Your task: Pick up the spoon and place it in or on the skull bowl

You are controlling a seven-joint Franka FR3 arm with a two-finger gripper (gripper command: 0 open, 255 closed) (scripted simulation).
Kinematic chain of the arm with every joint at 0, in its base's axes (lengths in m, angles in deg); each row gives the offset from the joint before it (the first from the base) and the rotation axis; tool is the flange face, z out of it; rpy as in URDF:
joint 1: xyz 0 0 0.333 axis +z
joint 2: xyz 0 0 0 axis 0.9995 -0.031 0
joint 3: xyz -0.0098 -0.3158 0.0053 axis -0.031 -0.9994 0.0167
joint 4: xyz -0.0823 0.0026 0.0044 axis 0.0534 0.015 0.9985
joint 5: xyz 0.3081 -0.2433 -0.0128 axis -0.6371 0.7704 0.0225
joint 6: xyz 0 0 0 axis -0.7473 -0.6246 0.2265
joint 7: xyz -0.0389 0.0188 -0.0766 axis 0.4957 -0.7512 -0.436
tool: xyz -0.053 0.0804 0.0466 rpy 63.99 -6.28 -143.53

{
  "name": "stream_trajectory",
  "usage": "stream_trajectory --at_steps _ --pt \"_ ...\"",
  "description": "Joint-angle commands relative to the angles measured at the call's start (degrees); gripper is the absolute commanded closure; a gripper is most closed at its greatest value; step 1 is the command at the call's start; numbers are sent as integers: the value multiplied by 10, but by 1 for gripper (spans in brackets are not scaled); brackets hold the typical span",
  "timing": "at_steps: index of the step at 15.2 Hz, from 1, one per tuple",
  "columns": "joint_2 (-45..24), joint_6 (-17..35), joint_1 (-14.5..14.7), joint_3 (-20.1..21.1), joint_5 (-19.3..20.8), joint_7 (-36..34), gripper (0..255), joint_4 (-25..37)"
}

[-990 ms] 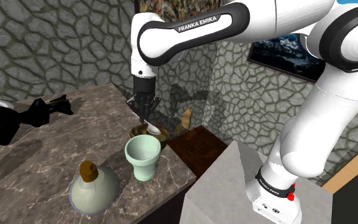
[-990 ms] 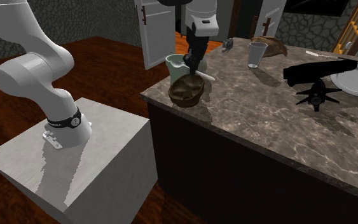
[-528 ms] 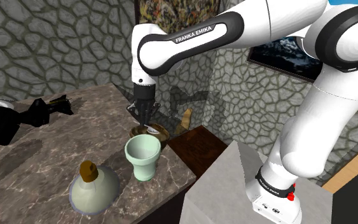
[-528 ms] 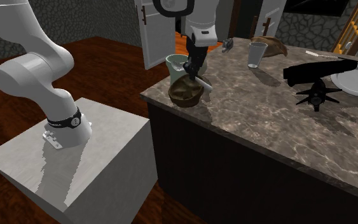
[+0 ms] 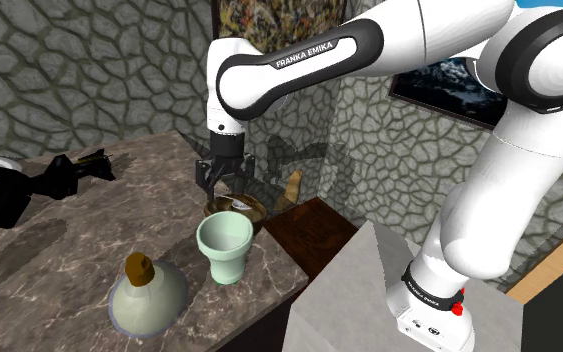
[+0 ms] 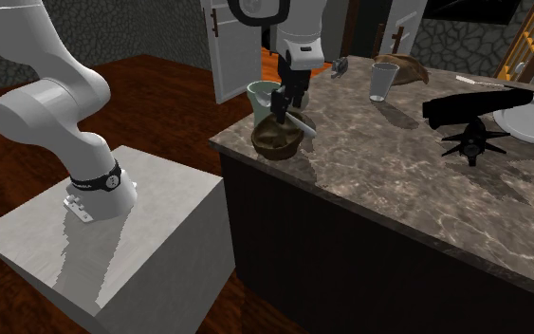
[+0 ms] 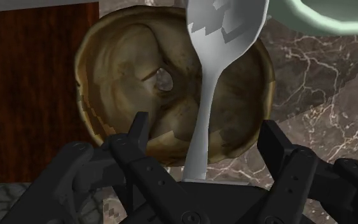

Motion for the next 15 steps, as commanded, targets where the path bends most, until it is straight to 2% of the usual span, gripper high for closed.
stream_trajectory --at_steps 1,3,7,15 --pt "0 0 0 0 0 0 0 0" --pt "0 0 0 0 0 0 0 0" --pt "16 -71 -8 -7 2 0 0 55" --pt "16 -71 -7 -7 2 0 0 55"
